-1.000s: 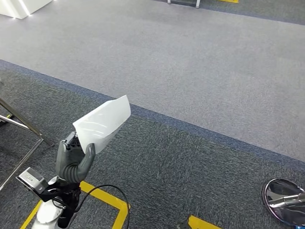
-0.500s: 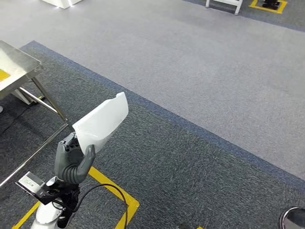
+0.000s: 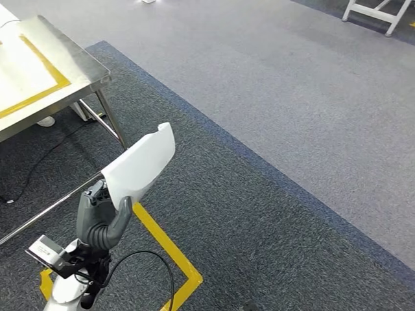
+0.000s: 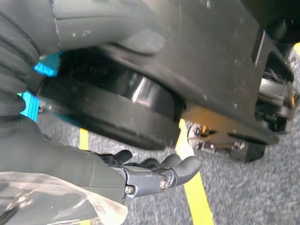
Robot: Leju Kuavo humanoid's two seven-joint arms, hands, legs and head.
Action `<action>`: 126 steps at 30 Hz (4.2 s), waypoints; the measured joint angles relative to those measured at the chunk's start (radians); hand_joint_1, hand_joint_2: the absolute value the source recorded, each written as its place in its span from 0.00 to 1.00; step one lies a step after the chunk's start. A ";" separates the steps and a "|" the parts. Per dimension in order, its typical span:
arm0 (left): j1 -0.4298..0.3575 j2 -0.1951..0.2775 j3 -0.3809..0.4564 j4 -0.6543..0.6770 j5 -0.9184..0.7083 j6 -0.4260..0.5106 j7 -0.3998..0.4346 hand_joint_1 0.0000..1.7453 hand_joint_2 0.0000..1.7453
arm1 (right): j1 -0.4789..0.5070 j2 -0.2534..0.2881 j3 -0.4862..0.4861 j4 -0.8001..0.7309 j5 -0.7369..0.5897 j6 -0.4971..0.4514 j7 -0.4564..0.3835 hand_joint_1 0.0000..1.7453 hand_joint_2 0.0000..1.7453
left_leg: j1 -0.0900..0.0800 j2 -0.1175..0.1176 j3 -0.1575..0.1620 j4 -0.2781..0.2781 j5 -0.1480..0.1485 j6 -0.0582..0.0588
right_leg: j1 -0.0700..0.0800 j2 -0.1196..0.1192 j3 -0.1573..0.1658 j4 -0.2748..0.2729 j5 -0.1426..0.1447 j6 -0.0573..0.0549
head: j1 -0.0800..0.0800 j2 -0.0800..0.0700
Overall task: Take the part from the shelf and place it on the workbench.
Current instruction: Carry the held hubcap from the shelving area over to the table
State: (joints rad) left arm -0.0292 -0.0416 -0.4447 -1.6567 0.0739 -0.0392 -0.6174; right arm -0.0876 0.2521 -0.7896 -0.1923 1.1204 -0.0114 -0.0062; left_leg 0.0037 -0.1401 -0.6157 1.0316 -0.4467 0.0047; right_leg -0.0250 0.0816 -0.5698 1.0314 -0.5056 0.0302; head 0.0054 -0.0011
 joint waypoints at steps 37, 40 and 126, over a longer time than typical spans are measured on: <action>0.006 0.002 -0.008 -0.009 0.020 -0.013 -0.010 1.00 1.00 | 0.003 0.003 0.000 0.000 0.000 -0.004 0.003 0.00 1.00 | 0.001 0.126 -0.120 0.252 -0.114 -0.025 | 0.003 -0.103 0.024 -0.016 -0.004 -0.032 | -0.019 0.000; 0.009 0.004 -0.008 -0.008 0.020 -0.013 -0.010 1.00 1.00 | 0.003 0.003 0.000 0.000 0.001 -0.004 0.003 0.00 1.00 | 0.006 0.141 -0.099 0.208 -0.056 -0.028 | 0.004 -0.145 0.036 -0.016 -0.014 -0.029 | -0.020 0.000; 0.006 0.015 -0.010 -0.055 -0.003 0.035 -0.029 1.00 1.00 | 0.004 -0.009 0.000 -0.001 -0.010 0.002 -0.016 0.00 1.00 | 0.002 0.136 0.028 -0.022 -0.006 0.029 | 0.011 -0.091 -0.024 0.115 -0.103 0.019 | 0.003 0.000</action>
State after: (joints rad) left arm -0.0232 -0.0261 -0.4551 -1.7118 0.0708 -0.0046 -0.6466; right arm -0.0839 0.2434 -0.7897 -0.1930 1.1108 -0.0096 -0.0224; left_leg 0.0059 -0.0039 -0.5878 1.0095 -0.4530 0.0334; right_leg -0.0144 -0.0092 -0.5933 1.1462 -0.6081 0.0496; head 0.0086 -0.0011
